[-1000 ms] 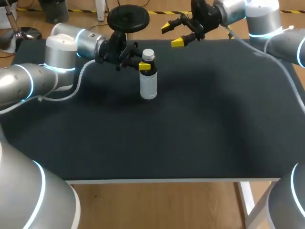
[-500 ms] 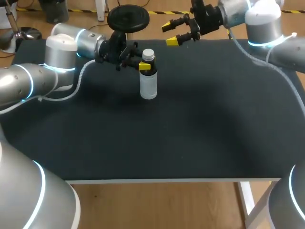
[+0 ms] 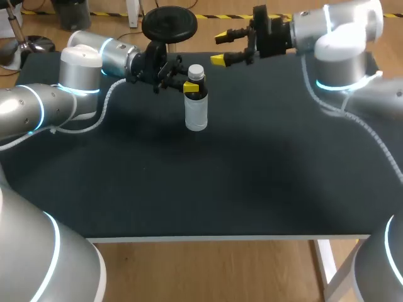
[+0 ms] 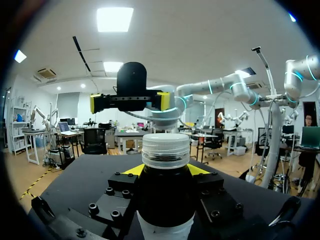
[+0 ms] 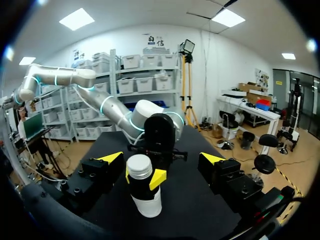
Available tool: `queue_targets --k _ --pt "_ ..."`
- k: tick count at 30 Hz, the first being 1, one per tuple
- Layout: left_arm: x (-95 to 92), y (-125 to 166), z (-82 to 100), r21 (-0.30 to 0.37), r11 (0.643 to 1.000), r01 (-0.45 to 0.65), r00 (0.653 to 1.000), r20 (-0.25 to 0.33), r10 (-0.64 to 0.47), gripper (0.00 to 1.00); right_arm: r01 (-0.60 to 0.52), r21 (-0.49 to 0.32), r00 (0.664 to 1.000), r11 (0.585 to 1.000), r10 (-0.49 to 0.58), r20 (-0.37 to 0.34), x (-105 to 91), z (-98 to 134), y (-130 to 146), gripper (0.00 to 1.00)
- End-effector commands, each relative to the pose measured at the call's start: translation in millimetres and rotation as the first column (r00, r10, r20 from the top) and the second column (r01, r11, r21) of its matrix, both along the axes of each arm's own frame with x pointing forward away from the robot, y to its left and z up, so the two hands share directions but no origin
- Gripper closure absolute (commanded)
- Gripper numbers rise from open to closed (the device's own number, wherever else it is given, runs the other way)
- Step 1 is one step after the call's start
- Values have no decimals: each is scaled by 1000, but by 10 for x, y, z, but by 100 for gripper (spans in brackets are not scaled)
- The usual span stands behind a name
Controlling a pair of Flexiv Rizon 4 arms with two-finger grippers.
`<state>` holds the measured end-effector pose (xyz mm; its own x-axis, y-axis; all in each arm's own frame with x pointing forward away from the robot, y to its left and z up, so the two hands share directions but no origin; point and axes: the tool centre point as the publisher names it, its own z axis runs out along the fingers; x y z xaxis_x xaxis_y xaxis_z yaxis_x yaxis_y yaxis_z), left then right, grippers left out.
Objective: Unscrew the bottle cap
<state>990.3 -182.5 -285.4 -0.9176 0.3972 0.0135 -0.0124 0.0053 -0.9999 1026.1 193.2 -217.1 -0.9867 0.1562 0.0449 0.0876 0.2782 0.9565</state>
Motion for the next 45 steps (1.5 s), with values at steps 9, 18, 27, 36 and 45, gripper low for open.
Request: queue_targets --k 9,18,27,36,45 --pt "-9 -3 2 0 1000 -2 1000 2 2 100 609 10 779 793 -601 176 -104 -94 238 0" --pt "-9 -3 2 0 1000 -2 1000 2 2 100 592 14 798 806 -589 130 -151 -158 322 0" --pt "-9 -3 2 0 1000 -2 1000 2 2 100 579 13 809 815 -577 111 -173 -205 390 0" --pt "-9 -3 2 0 1000 -2 1000 2 2 100 554 6 829 832 -552 85 -211 -269 455 0" --pt "-9 -3 2 0 1000 -2 1000 2 2 100 532 1 845 847 -531 55 -217 -356 544 0"
